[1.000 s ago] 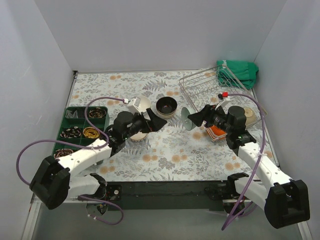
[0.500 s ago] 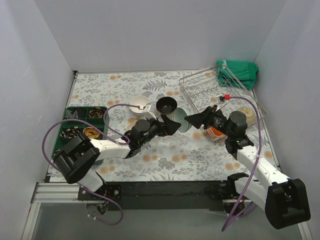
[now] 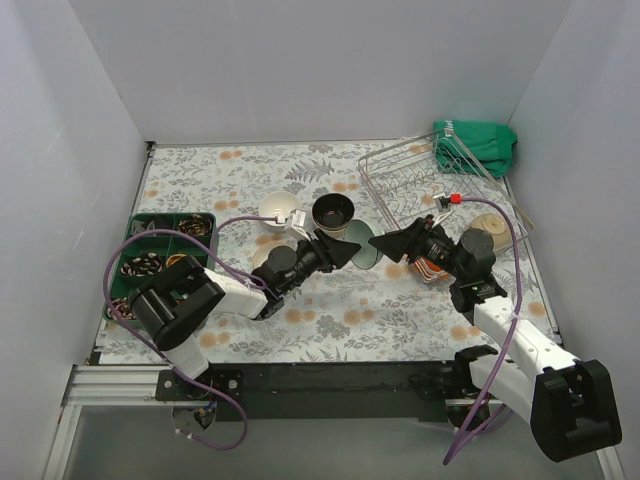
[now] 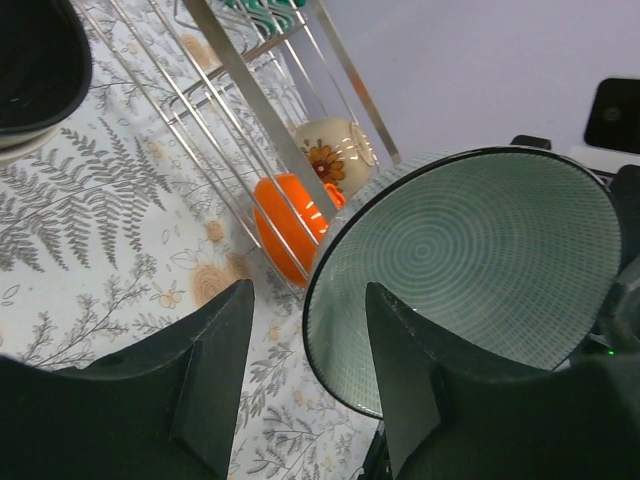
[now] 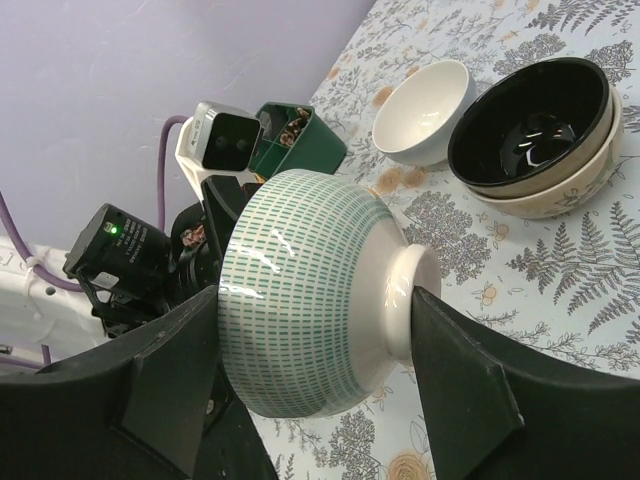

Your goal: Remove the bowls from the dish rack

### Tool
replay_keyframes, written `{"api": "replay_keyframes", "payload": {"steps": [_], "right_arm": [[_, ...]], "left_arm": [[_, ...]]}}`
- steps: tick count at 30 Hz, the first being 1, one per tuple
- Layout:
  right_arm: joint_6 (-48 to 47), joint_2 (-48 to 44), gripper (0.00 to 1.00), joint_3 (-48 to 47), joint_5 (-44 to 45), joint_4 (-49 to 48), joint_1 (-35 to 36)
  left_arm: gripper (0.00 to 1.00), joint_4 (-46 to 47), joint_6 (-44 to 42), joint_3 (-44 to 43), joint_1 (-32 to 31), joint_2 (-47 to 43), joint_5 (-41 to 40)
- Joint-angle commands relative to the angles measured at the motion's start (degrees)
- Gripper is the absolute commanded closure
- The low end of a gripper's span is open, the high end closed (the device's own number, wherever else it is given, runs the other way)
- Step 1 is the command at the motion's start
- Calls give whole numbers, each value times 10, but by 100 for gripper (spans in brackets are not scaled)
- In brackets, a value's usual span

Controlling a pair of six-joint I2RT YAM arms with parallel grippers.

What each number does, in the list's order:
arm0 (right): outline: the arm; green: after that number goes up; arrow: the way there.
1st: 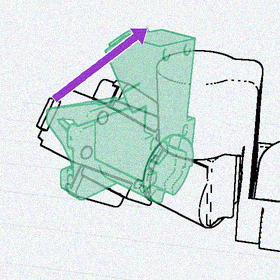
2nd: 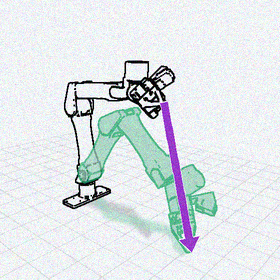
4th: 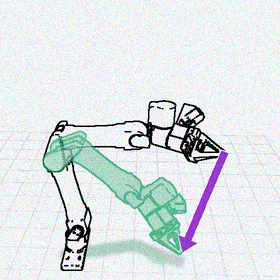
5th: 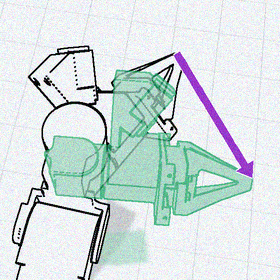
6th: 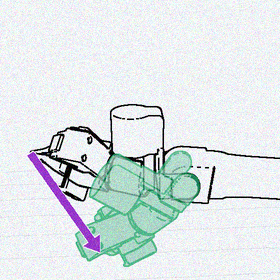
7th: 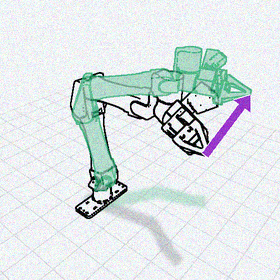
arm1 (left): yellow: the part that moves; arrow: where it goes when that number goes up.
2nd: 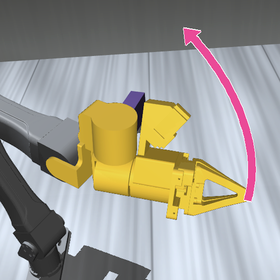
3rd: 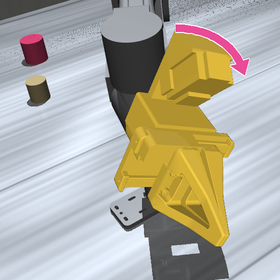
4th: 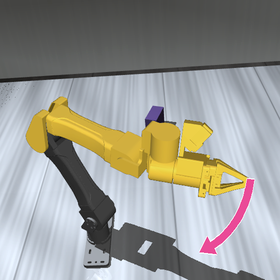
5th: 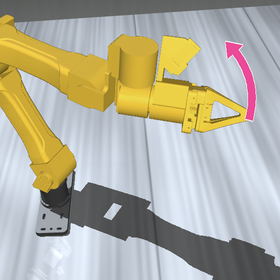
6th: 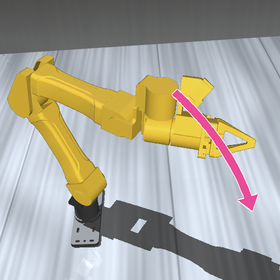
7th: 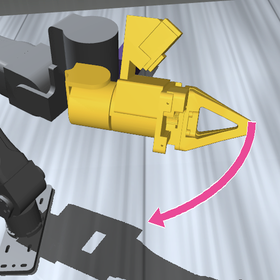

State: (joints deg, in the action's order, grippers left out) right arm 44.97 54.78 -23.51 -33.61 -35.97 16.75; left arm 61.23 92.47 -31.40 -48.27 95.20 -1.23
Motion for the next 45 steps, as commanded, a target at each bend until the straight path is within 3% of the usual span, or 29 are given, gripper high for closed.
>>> {"api": "replay_keyframes", "payload": {"steps": [1,5,11,13,14,16,17,20,23,29,36,40,45], "right_arm": [[17,-6,97,1,-14,-78,3],[15,-6,97,3,-14,-79,4],[13,-3,93,6,-16,-78,4],[11,-4,82,7,-15,-77,3],[8,-4,70,10,-14,-78,4],[3,-6,56,13,-8,-77,4],[0,-7,42,14,-5,-76,4],[-17,-13,23,15,4,-62,3],[-43,-19,13,10,17,-30,3],[-102,-40,5,-7,52,40,3],[-153,-64,4,-16,93,100,3],[-182,-66,4,-23,113,133,3],[-216,-72,3,-23,144,151,4]], "left_arm": [[54,58,24,0,-2,7,11],[68,57,27,-2,-2,13,11],[100,50,17,12,-2,-4,4],[100,40,2,20,-2,-23,-13],[100,25,-5,23,-2,-33,-18],[100,8,-24,32,-2,-62,-40],[100,-15,-31,35,-2,-73,-48],[100,-106,-64,24,-2,-120,-83],[100,-202,-104,7,-1,-167,-120],[100,-386,-170,-42,1,-235,-183],[100,-566,-206,-93,3,-279,-212],[100,-676,-218,-133,5,-274,-214],[100,-737,-220,-179,13,-238,-184]]}}
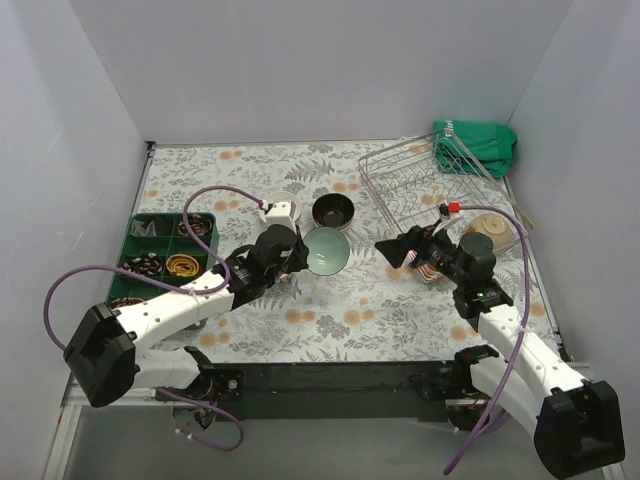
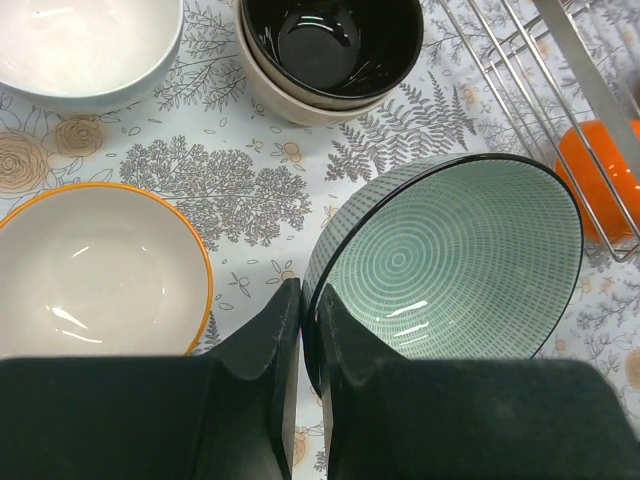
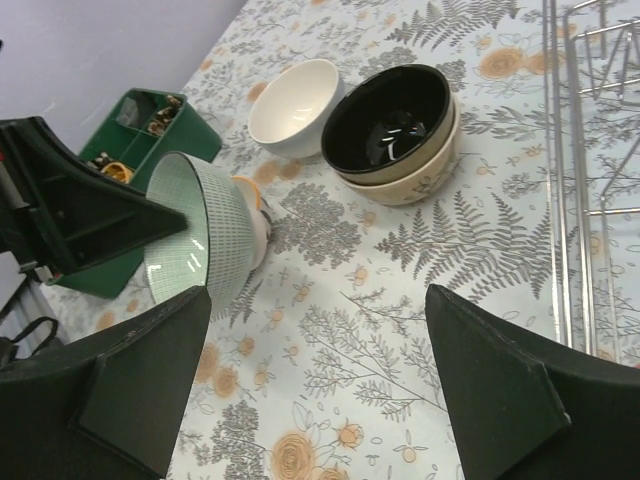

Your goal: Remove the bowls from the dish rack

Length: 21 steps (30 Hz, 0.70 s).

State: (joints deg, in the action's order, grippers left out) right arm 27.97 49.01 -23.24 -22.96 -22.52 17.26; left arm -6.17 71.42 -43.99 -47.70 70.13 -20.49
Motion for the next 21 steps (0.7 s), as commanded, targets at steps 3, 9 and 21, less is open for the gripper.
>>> {"api": "replay_keyframes", "payload": {"steps": [3,9,21], "right_arm": [[-69,-23,2,-30,66,42,3],[-85,-31,2,-29,104,59,19],[-95,-43,2,-22,129,62,30]], "left_arm": [[100,-82,-14,-77,15,49,33],[100,-118,-13,-116,42,110,87],[100,-118,-16,-178,72,232,151]]}}
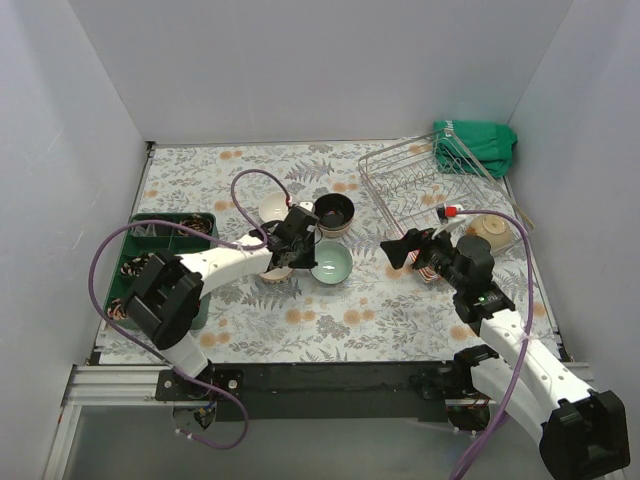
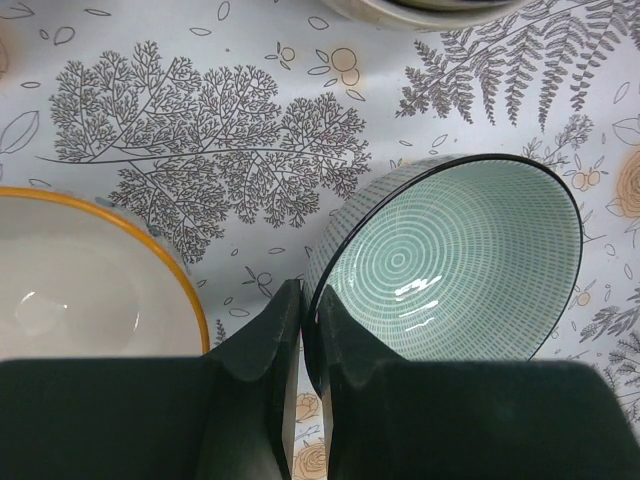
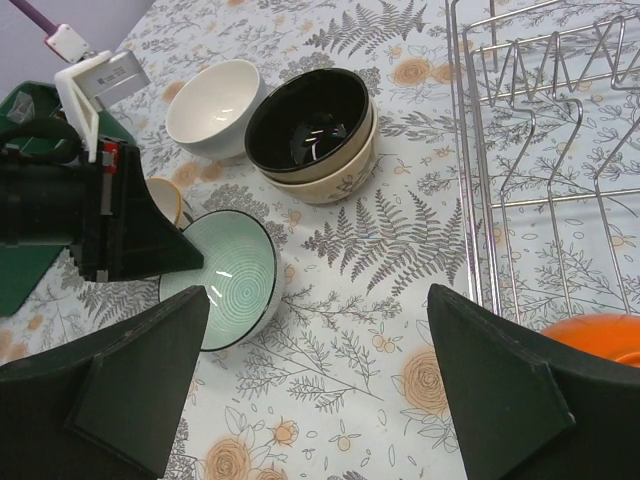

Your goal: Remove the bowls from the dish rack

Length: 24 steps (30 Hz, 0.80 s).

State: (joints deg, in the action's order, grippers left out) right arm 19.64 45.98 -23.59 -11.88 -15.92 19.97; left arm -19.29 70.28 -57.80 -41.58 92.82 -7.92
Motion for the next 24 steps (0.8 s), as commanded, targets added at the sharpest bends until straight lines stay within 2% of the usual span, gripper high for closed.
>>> {"api": "replay_keyframes", "payload": {"steps": [1,7,11,14,15,17,21,24], "right_arm": [[-12,-12,1,-18,19,-3,3],[-14,-12,1,-15,26,-3,6],[-17,-10,1,-18,28,1,7],[-21,-4,1,-30,35,17,6],[-22,0,1,-34,39,27,5],[-23,3,1,-44,45,39,6],[-23,13,1,-68,77,77,6],[-25,24,2,-102,116,136,5]], "left_arm": [[100,14,-8,-42,12,15,26],[98,9,-8,-52,22,40,38],[76,9,-8,-50,22,35,39],[64,9,-10,-49,21,18,35],[58,8,-14,-49,22,3,33],[53,6,-16,-46,21,-15,29],[36,-6,-27,-38,22,-86,27],[23,-12,-37,-24,22,-133,16]]}}
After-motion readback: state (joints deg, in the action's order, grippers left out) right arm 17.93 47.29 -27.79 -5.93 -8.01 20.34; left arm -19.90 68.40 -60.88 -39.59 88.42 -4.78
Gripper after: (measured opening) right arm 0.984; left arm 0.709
